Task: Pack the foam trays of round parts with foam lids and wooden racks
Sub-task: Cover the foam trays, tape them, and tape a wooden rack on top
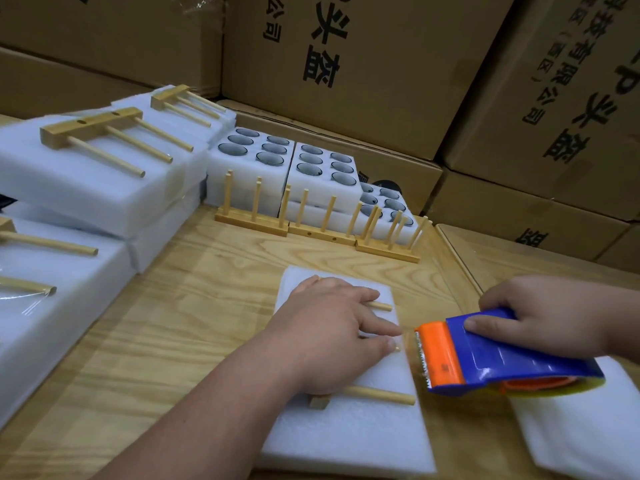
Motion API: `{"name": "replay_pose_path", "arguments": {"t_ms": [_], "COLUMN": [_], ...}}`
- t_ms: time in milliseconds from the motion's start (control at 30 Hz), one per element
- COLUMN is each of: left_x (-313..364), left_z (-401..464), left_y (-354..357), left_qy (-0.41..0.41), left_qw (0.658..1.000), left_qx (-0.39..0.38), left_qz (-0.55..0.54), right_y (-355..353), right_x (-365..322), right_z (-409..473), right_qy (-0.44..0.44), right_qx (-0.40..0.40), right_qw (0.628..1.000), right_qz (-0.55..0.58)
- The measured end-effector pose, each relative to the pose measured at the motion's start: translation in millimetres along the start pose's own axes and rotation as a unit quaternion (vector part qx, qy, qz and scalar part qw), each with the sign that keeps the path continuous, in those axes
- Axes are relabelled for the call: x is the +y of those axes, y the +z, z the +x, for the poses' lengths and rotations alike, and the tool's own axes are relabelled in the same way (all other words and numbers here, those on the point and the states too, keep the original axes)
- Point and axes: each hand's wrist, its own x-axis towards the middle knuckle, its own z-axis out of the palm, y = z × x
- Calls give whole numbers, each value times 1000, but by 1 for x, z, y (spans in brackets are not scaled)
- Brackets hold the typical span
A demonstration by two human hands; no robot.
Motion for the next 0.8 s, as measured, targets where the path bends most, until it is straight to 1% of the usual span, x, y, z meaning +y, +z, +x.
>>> {"name": "replay_pose_path", "arguments": {"t_ms": [100, 167, 300, 433, 567, 633, 700, 800], "left_x": [0, -1, -1, -1, -1, -2, -2, -3], "left_z": [3, 4, 5, 6, 6, 7, 8, 9], "left_y": [1, 1, 2, 2, 3, 3, 4, 5], "left_qy": [-3, 0, 4, 6, 11, 10, 11, 14], "left_qw": [999, 999, 998, 998, 998, 998, 997, 996], "left_qx": [-7, -8, -2, 7, 14, 12, 10, 14], "left_qz": [34, 49, 58, 58, 57, 62, 77, 88], "right_y": [0, -2, -6, -16, -26, -29, -31, -29], "right_x": [-6, -11, -26, -47, -70, -80, -90, -102], "right_z": [7, 11, 17, 28, 35, 36, 37, 40], "right_qy": [-6, -4, 11, 30, 46, 43, 36, 31], "right_qx": [15, 9, -6, -40, -61, -53, -29, 11], "right_qw": [999, 999, 996, 991, 981, 976, 971, 971], "right_qz": [-30, -45, -84, -125, -181, -209, -236, -237]}}
